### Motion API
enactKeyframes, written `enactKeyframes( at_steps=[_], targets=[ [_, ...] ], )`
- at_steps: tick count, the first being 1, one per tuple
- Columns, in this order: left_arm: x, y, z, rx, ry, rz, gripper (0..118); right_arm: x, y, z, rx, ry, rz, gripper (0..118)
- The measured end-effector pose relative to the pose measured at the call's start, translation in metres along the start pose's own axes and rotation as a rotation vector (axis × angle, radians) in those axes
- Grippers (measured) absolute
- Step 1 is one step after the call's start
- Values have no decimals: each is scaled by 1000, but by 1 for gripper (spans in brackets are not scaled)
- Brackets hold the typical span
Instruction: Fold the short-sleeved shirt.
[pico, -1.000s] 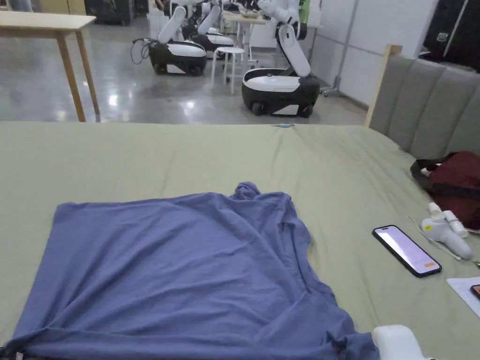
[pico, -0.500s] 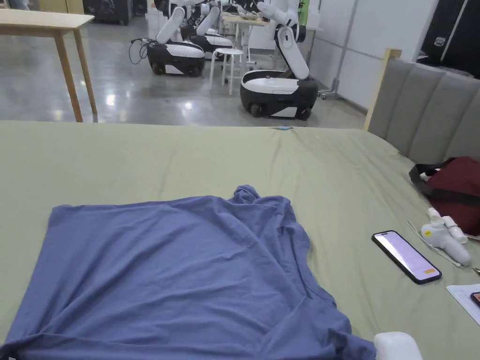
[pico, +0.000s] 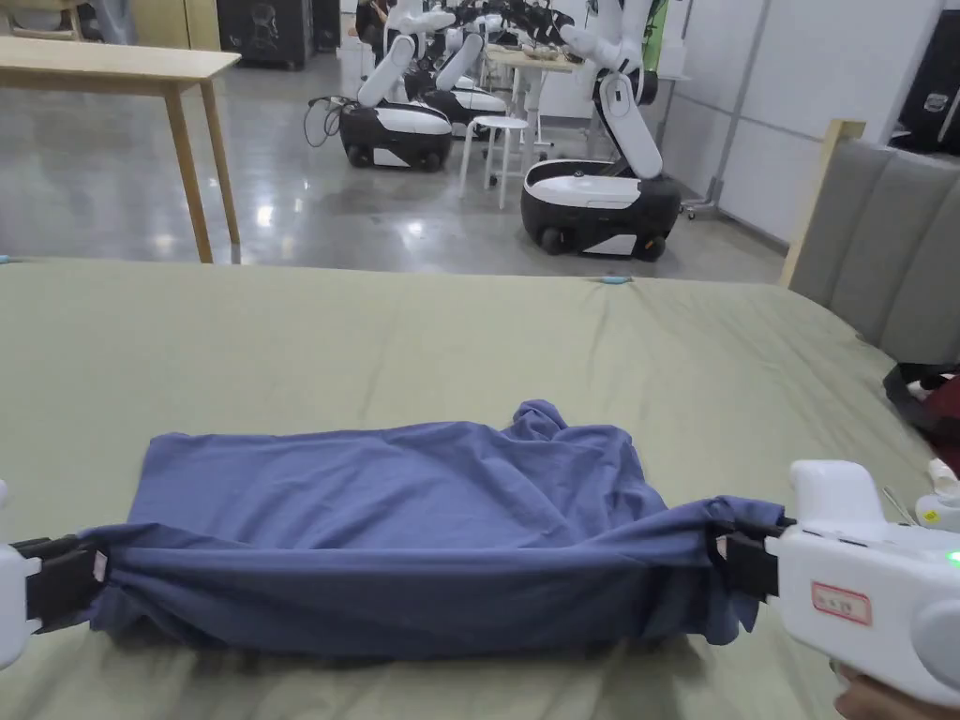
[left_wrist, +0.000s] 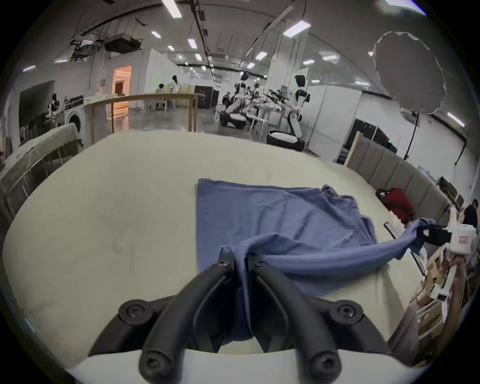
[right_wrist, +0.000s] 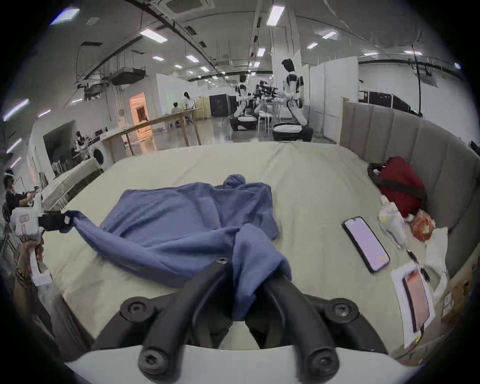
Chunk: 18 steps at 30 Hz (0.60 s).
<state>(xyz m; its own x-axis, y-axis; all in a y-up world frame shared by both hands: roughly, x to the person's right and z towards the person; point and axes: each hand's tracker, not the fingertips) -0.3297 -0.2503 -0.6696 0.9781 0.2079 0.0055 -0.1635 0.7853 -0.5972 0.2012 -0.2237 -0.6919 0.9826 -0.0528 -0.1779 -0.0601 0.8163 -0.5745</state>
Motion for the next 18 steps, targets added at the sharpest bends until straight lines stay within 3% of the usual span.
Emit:
enactKeyframes(
  at_steps=[5,10,18],
  targets=[
    [-20,0,-69,-111,27,99,7,5,11,-101,-103,-34,13,7],
    [-19,-7,-107,-190,78,68,7,7,4,-171,-167,-42,-10,7],
    [-20,-8,-108,-192,79,61,7,9,-1,-196,-250,-51,26,7]
  ],
)
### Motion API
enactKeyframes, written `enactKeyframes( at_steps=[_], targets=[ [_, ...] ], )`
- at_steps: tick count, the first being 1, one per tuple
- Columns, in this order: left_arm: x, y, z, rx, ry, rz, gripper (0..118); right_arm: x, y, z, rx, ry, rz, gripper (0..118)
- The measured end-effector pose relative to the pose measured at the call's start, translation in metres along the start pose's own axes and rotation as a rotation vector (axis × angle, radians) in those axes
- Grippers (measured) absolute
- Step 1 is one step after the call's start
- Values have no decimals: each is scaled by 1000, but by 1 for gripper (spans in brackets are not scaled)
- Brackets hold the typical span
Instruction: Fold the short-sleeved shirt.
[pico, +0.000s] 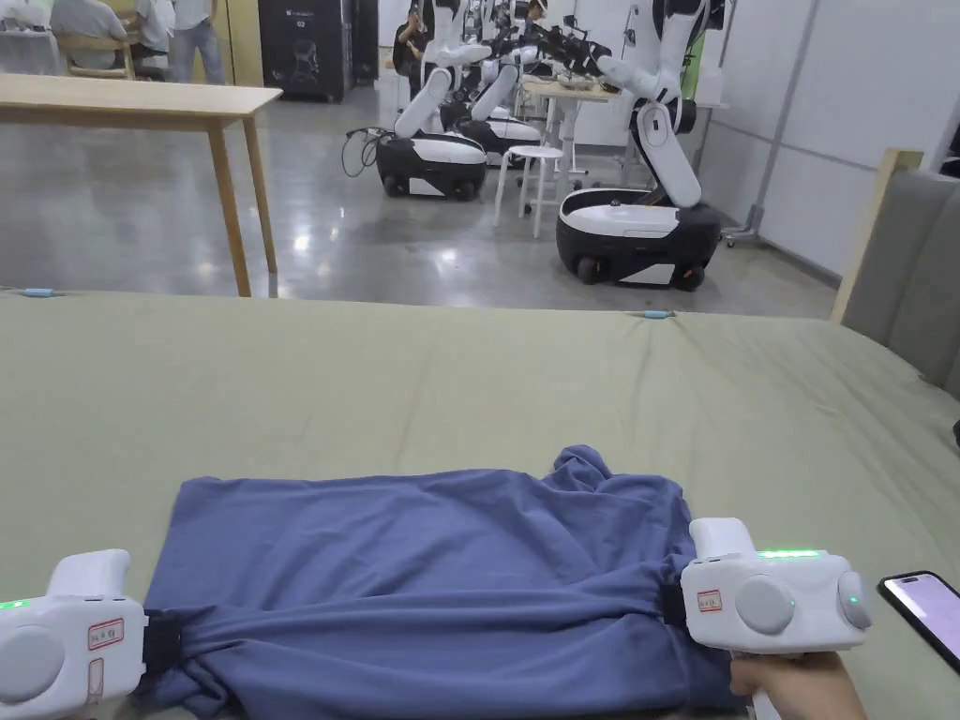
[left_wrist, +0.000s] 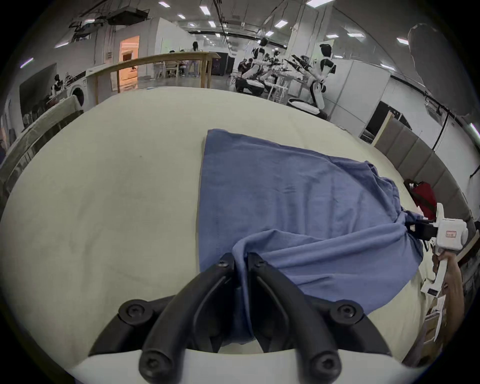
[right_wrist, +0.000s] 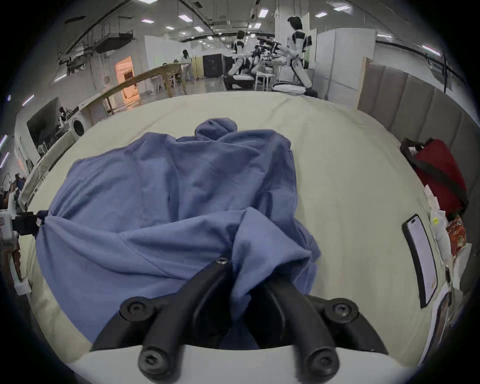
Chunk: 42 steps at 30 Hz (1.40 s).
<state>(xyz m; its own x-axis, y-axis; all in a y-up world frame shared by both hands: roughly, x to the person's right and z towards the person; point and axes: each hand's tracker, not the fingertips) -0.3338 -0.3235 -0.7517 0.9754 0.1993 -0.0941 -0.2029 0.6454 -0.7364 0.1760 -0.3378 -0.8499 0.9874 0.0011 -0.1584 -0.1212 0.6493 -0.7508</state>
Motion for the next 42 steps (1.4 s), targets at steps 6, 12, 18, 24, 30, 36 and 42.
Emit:
enactKeyframes(
  at_steps=[6,12,18,24,30,36,42],
  targets=[
    [-5,4,20,79,-7,-11,105,13,1,60,181,-20,-31,113],
    [-2,-30,119,311,-114,42,116,-2,-58,193,331,24,-54,115],
    [4,-120,197,324,-222,66,69,-23,-155,276,430,108,-73,65],
    [5,-169,204,292,-157,77,0,-41,-195,295,403,101,-98,0],
    [-3,-128,167,285,-129,78,0,-38,-193,292,382,85,-82,0],
    [-6,-74,79,187,-45,23,117,-36,-186,292,401,107,-96,0],
    [-10,-37,21,93,-28,37,114,-38,-187,291,384,109,-86,0]
  ],
)
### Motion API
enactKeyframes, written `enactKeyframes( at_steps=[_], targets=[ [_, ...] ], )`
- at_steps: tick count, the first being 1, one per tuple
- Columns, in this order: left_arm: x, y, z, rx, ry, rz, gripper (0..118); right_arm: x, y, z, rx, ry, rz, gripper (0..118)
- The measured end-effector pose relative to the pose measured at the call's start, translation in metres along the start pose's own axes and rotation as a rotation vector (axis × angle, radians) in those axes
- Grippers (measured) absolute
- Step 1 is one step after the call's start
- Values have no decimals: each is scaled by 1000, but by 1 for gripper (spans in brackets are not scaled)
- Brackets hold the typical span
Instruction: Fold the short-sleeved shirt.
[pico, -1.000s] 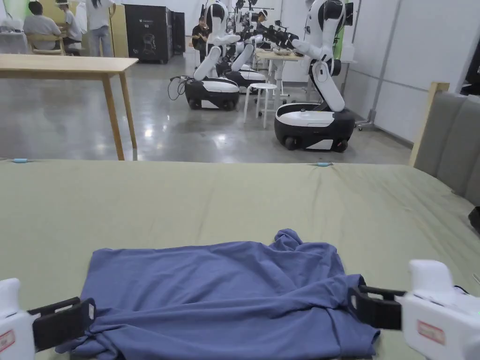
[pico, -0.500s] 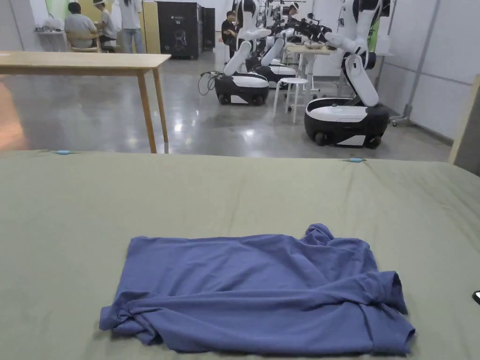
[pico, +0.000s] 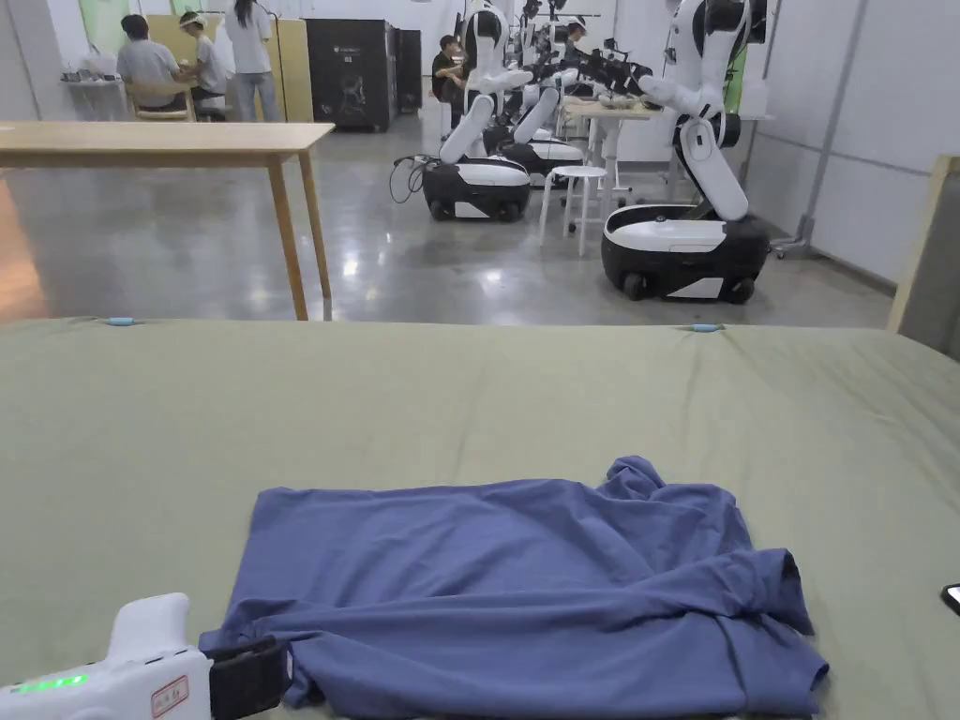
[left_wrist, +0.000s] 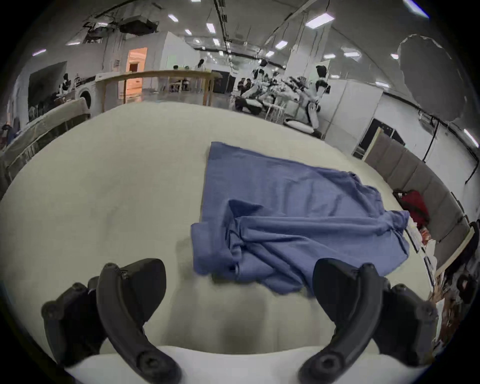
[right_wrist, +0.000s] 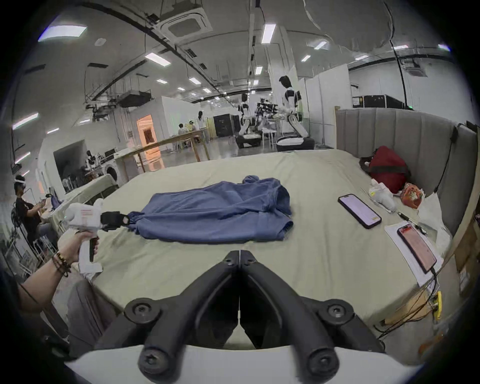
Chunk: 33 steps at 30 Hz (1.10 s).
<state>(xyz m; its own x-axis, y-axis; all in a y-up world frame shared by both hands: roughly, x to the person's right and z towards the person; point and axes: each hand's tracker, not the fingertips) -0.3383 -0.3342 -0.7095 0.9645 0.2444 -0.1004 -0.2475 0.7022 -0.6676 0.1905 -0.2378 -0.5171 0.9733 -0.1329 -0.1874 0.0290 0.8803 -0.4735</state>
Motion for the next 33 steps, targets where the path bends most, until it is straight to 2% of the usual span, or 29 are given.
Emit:
enactKeyframes(
  at_steps=[4,5,6,7,9,10,11,13,18,22,23,25,26,27,30,33],
  targets=[
    [-3,8,-31,-128,-29,34,113,1,-3,-4,-17,-11,2,0],
    [-2,7,-30,-117,-20,34,110,1,-4,-5,-21,-14,0,0],
    [0,8,-30,-111,-17,25,101,2,-4,-6,-25,-15,-1,0],
    [4,8,-29,-107,2,11,83,1,-5,-9,-33,-17,-4,0],
    [12,6,-21,-78,39,-48,23,1,-6,-12,-46,-21,-5,0],
    [16,6,-19,-71,24,-78,13,1,-6,-14,-54,-23,-6,0],
    [18,6,-19,-76,-29,-79,10,1,-7,-17,-62,-25,-7,0],
    [24,6,-17,-76,29,-97,10,2,-5,-21,-73,-23,-7,0],
    [19,15,-13,-78,-21,-49,10,9,22,-52,-63,-22,27,0],
    [18,16,-12,-66,-21,-48,10,31,45,-123,-78,-32,7,2],
    [19,16,-12,-65,-23,-49,10,38,49,-145,-85,-28,22,28],
    [19,14,-14,-66,-20,-56,10,47,55,-179,-158,-34,-2,114],
    [19,14,-14,-67,-17,-56,10,52,56,-197,-210,-43,-27,116],
    [18,14,-14,-70,-18,-54,10,61,53,-209,-202,9,-35,114],
    [16,13,-15,-74,-21,-36,10,67,51,-237,-304,-60,-3,114],
    [16,14,-15,-78,-25,-23,10,58,50,-249,-352,-69,27,114]
  ],
)
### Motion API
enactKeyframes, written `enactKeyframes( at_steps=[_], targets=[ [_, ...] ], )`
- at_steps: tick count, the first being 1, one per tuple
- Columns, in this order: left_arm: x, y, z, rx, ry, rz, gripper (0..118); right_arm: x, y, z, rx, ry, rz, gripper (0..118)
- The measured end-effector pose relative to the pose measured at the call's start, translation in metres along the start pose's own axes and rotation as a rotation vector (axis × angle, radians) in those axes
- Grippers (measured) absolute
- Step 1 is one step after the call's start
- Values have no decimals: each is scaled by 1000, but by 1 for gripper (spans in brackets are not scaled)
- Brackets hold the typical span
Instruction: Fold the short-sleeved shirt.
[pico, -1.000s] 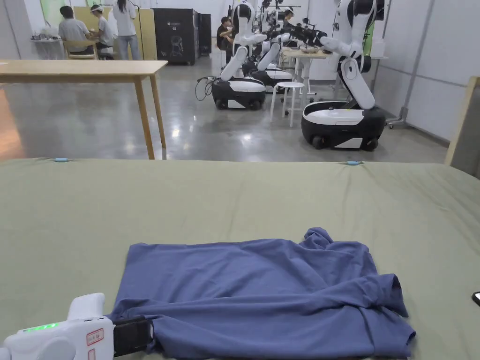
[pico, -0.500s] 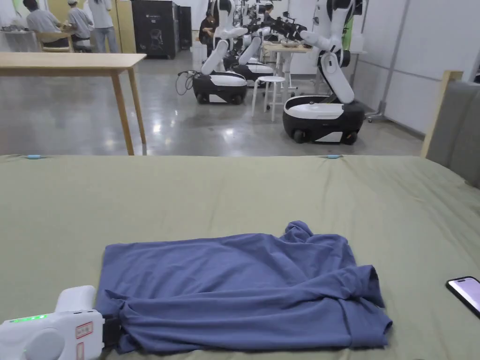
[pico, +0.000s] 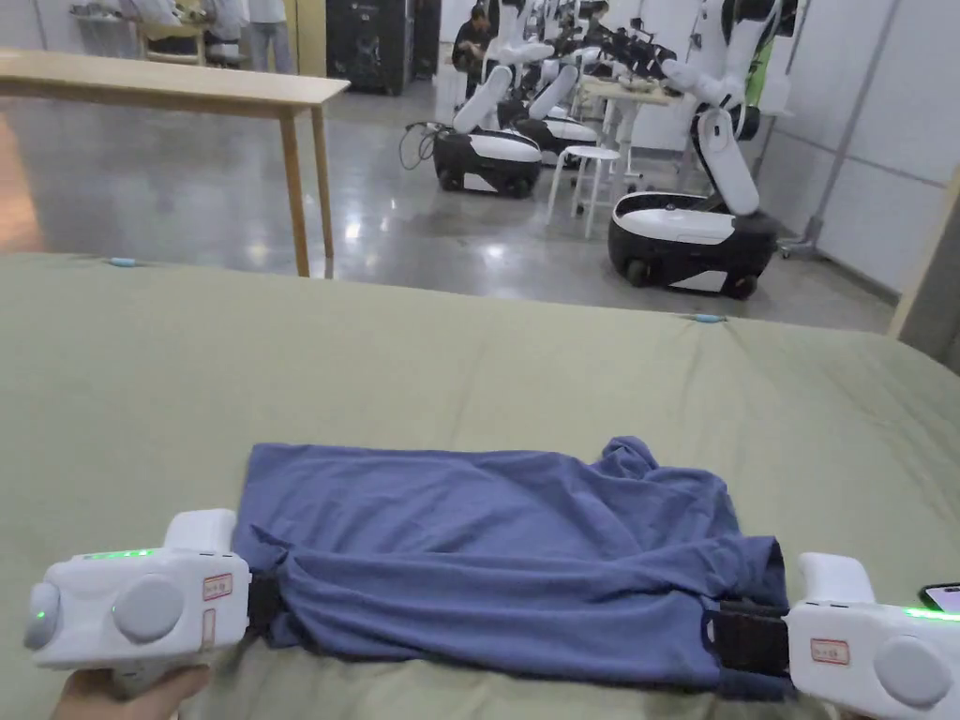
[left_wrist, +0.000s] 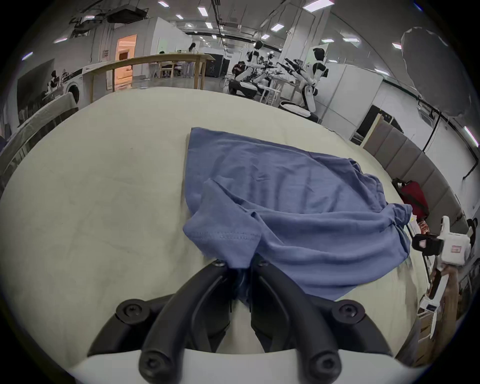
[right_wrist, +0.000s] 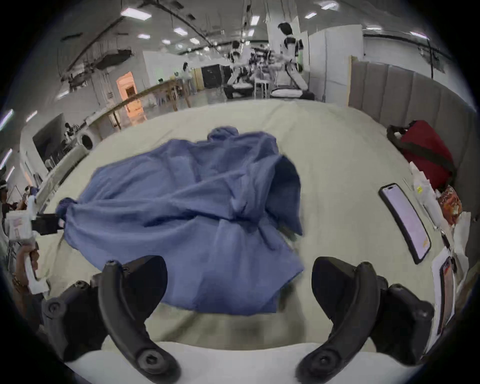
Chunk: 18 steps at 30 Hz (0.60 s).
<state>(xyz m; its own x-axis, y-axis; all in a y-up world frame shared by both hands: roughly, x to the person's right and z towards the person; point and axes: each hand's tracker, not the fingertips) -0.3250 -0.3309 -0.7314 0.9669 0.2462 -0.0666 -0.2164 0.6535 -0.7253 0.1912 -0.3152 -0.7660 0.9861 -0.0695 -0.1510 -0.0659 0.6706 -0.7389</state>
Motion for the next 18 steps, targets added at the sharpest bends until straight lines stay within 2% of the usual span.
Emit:
enactKeyframes(
  at_steps=[1,2,3,5,9,13,18],
  targets=[
    [0,0,0,0,0,2,10,-1,-1,-6,-29,-4,4,111],
    [0,0,1,-1,0,3,10,-2,-3,-12,-48,6,3,97],
    [0,0,0,-4,-1,4,10,-4,-4,-14,-62,30,4,71],
    [-1,0,0,-5,1,2,10,-12,-7,-15,-51,39,10,12],
    [0,0,-1,-7,1,-3,10,-26,-7,-23,-79,14,64,8],
    [-2,0,0,-12,-2,-5,10,-16,-2,-24,-87,35,24,6],
    [-7,-2,22,4,-27,-16,10,-14,-5,5,-48,31,39,6]
  ],
)
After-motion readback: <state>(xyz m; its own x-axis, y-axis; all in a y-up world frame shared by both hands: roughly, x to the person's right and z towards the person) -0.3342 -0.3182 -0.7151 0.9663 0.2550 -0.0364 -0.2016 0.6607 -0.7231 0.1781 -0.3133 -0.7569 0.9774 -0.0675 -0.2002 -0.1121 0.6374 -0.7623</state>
